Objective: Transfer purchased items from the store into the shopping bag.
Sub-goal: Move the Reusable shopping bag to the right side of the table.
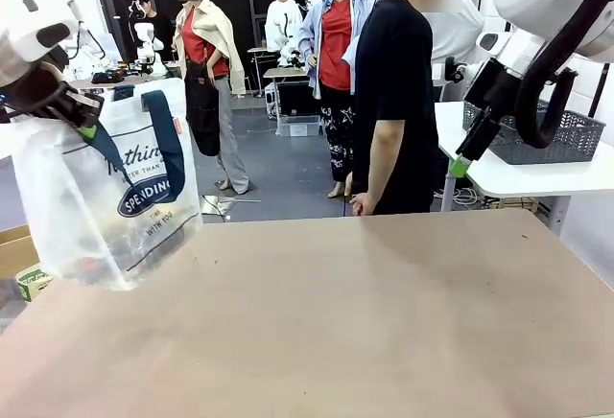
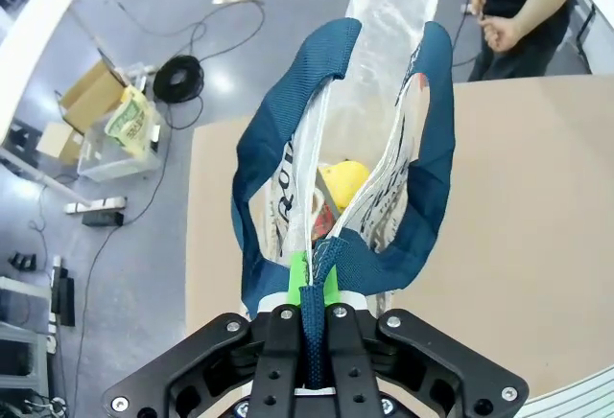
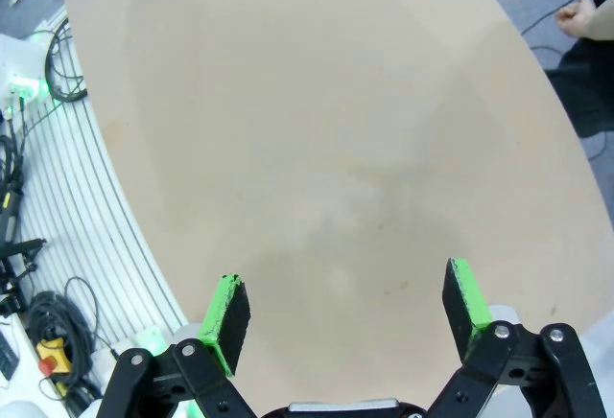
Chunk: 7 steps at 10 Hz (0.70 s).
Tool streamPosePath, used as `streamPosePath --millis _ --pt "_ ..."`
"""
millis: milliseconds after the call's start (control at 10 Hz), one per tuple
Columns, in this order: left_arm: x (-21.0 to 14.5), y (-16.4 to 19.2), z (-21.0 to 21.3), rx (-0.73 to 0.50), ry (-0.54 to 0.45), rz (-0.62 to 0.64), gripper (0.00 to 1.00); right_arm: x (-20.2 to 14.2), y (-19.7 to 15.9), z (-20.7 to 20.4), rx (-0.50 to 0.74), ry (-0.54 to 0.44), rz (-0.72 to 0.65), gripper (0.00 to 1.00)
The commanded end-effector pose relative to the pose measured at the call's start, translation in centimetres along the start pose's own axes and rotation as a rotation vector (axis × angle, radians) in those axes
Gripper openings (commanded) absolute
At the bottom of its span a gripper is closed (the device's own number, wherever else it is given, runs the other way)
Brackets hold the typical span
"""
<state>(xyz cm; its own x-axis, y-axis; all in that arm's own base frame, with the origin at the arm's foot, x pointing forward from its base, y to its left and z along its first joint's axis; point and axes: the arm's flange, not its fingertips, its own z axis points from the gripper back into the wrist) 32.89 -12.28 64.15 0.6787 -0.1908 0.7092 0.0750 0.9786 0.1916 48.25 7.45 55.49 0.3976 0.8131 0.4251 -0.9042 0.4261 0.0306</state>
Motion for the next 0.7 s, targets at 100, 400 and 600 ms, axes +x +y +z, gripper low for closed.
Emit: streamPosePath --millis 100,400,600 --pt "0.0 0.0 0.0 0.000 0.000 0.000 0.00 0.1 -0.1 0.1 0.010 0.003 0.000 1.00" --pt "6.7 -4.1 -2.2 0.030 0.252 0.098 0.00 0.1 -0.1 0.1 0.010 0.003 0.000 1.00" --pt "9.8 -3.9 -3.4 0.032 0.332 0.167 0.00 0.1 -0.1 0.1 0.010 0.003 0.000 1.00"
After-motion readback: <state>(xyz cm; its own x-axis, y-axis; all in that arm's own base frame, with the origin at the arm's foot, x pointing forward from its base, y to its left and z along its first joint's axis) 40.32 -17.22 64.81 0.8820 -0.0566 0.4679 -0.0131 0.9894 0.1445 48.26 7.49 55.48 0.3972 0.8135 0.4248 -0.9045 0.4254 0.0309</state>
